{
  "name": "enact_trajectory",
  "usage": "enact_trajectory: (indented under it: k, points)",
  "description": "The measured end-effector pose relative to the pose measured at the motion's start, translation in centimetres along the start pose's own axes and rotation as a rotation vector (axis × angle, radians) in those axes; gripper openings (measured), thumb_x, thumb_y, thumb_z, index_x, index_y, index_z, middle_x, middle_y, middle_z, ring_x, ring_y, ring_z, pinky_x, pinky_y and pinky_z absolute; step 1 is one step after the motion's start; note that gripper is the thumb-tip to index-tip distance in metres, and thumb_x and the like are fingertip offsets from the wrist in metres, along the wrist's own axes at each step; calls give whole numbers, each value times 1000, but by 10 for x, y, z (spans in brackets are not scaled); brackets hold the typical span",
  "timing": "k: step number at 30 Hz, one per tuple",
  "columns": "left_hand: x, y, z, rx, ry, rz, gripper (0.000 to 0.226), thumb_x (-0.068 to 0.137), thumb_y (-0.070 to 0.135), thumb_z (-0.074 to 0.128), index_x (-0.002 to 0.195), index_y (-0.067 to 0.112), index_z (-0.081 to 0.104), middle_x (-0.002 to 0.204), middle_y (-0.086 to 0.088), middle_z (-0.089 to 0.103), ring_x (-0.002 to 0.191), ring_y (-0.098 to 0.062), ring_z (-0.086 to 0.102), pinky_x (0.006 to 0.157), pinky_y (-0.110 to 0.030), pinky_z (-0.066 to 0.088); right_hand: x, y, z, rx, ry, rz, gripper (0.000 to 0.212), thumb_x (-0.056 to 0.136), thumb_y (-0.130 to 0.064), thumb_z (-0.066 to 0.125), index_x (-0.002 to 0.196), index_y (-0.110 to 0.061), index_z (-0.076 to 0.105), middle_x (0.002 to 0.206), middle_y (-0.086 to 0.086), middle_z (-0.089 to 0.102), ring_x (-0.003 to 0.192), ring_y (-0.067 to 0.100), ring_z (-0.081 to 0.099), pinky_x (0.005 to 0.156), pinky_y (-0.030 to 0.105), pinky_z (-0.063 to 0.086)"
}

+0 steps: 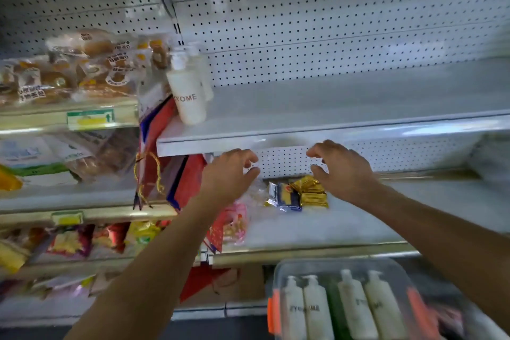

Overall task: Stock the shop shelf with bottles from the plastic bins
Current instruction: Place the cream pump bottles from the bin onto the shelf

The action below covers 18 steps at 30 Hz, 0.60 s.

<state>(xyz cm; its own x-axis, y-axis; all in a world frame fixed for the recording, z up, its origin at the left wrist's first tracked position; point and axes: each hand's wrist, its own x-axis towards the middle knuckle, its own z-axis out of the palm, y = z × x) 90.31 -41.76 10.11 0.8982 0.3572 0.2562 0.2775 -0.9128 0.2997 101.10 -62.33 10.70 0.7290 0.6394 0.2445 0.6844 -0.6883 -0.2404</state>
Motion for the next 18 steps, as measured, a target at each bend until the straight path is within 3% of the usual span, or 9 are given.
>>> enact_trajectory:
  k: [9,13,16,18]
  points:
    - [-83,24,126,-281,-381,-148,23,89,36,62,110,27,67,102,7,69,95,-15,64,88,-35,51,-97,66,79,103,-300,176,29,96,-28,52,125,-29,54,126,-9,55,112,13,57,91,30,45]
    - [-105,23,178,-395,-543,-236,19,89,34,59,102,25,70,109,6,70,100,-12,65,87,-25,49,-126,87,127,143,-417,258,29,95,-28,51,124,-26,52,127,-8,55,113,15,56,91,31,46]
    - [-120,24,218,-482,-632,-339,23,92,29,60,111,18,69,112,3,68,99,-9,62,81,-19,45,-145,100,168,189,-482,340,28,95,-28,54,123,-23,54,125,-3,59,110,18,58,88,32,48]
    - [-130,26,248,-513,-679,-424,25,91,30,62,113,19,68,113,2,68,102,-12,64,86,-22,49,-159,110,194,218,-530,403,32,93,-27,58,125,-23,54,126,-3,60,112,18,58,89,32,48]
